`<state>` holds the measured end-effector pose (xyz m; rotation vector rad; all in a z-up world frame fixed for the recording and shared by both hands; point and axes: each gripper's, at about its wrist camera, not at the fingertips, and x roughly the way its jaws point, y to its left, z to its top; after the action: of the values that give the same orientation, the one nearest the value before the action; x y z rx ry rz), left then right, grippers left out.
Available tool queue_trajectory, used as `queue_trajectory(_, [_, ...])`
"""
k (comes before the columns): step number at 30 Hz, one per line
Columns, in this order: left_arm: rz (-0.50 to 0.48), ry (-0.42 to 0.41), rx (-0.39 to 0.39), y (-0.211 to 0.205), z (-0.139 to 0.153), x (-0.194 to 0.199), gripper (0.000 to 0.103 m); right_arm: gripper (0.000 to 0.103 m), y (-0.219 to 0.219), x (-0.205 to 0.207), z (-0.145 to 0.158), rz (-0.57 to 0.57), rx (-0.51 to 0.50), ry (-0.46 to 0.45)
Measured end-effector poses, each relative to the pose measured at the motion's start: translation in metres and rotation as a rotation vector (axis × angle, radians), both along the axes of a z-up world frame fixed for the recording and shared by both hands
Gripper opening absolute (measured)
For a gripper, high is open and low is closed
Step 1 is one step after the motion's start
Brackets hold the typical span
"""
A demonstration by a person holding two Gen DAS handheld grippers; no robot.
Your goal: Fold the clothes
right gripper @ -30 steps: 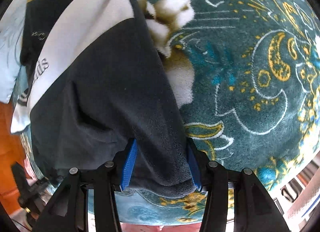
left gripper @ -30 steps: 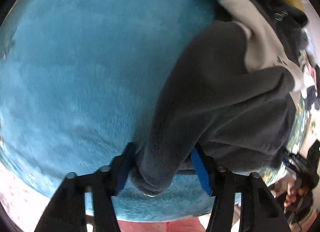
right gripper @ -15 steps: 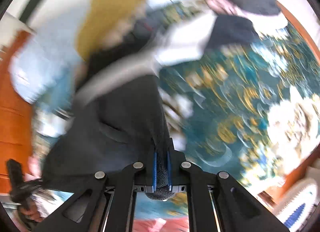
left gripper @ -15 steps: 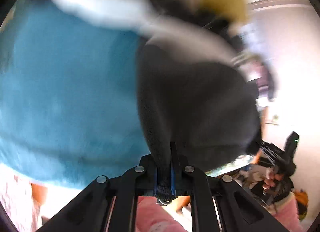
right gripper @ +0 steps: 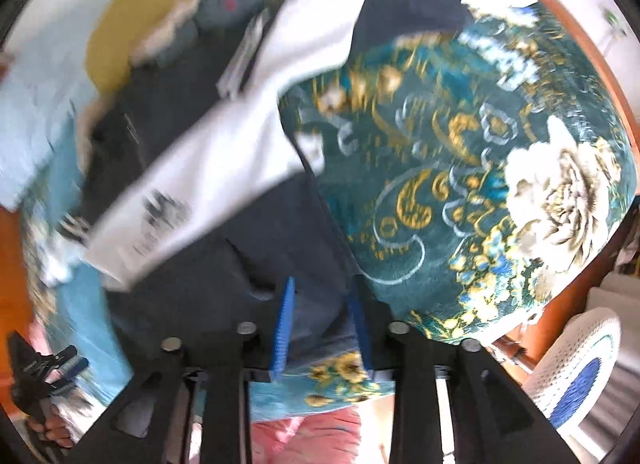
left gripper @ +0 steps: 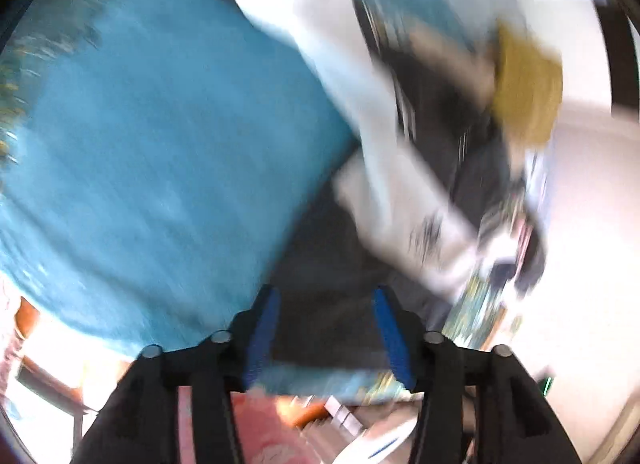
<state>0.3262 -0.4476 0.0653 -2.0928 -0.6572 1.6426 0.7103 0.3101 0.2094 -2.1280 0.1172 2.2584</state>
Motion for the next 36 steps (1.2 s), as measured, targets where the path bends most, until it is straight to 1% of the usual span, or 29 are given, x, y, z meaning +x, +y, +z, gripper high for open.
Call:
queue_trajectory(2, [0.174,0.032,-0.026,-0.024,0.000,-0.038,0.056,0.035,-0.011,-0.004,0.019,-0.008,-0.003,0.028])
queue_trajectory(4, [0.341,0.012,-0.023,-0.063,-0.008,-0.067,0.056,0.036,-0.017,-0.001,0.033,-0.003,0.012,0.040])
queue_trajectory(5, [0.465,-0.009,0.005,-0.093,-0.019,-0.082,0.056,0.036,-0.019,-0.001,0.037,0.002,0.019,0.041])
queue_trajectory(7, [0.659,-0.041,0.021,-0.129,-0.027,-0.099,0.056,0.037,-0.023,-0.002,0.035,0.014,0.031,0.029])
queue_trajectory(10, [0.802,-0.064,0.019,-0.155,-0.043,-0.122,0.058,0.037,-0.030,-0.005,0.033,0.033,0.049,0.013])
queue_trajectory(12, [0.827,-0.068,0.010,-0.165,-0.048,-0.139,0.059,0.037,-0.034,-0.007,0.032,0.045,0.061,0.002])
queue_trajectory(14, [0.818,-0.072,-0.005,-0.167,-0.052,-0.155,0.059,0.038,-0.039,-0.008,0.030,0.058,0.073,-0.010])
queue_trajectory(15, [0.810,-0.078,-0.023,-0.144,-0.060,-0.154,0.059,0.038,-0.041,-0.009,0.030,0.064,0.078,-0.015])
queue_trajectory(17, [0.795,-0.086,-0.061,-0.130,-0.061,-0.154,0.056,0.038,-0.045,-0.011,0.028,0.076,0.090,-0.026])
queue_trajectory(19, [0.786,-0.081,-0.108,-0.118,-0.056,-0.155,0.027,0.038,-0.048,-0.015,0.029,0.076,0.091,-0.032])
queue_trajectory(20, [0.784,-0.078,-0.138,-0.114,-0.052,-0.155,0.008,0.038,-0.050,-0.018,0.031,0.074,0.089,-0.031])
queue_trajectory(27, [0.722,0.126,-0.139,-0.073,0.019,-0.150,0.005,0.038,-0.049,-0.029,0.041,0.087,0.060,-0.013])
queue_trajectory(29, [0.632,0.176,-0.202,-0.016,0.031,-0.174,0.005,0.038,-0.040,-0.029,0.040,0.073,0.053,-0.016])
queue_trajectory(32, [0.510,0.160,-0.254,0.046,0.043,-0.182,0.007,0.038,-0.021,-0.032,0.034,0.031,0.037,-0.031])
queue_trajectory(34, [0.410,0.147,-0.278,0.094,0.021,-0.200,0.008,0.038,-0.008,-0.035,0.028,-0.001,0.025,-0.042])
queue_trajectory(36, [0.328,0.097,-0.304,0.127,-0.003,-0.204,0.010,0.038,0.004,-0.039,0.023,-0.027,0.015,-0.052])
